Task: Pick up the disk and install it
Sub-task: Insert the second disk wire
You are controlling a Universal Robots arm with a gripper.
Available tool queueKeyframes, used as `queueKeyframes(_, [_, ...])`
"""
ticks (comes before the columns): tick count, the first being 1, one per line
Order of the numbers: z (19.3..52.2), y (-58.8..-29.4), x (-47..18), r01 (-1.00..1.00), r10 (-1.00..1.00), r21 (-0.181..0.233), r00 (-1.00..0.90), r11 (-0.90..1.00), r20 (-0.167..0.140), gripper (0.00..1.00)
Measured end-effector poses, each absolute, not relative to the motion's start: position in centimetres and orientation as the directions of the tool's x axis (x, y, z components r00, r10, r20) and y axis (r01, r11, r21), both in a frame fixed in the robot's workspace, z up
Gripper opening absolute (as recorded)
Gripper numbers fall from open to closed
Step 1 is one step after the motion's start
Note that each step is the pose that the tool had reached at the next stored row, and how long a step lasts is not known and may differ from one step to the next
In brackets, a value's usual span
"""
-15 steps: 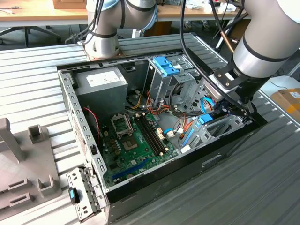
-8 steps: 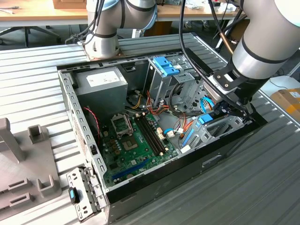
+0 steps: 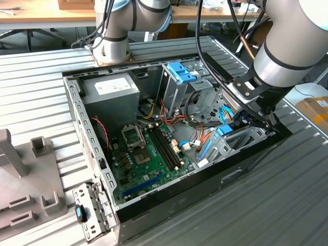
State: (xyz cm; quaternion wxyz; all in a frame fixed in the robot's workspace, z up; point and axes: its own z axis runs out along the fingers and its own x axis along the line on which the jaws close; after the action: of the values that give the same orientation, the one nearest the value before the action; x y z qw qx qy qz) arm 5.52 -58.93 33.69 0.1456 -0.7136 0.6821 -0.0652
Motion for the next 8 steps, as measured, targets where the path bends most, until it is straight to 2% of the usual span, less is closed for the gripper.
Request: queueKeyframes(8, [33.33, -58.93, 5.52, -0.955, -0.993, -0.297, 0.061, -0.027, -0.105, 0.16])
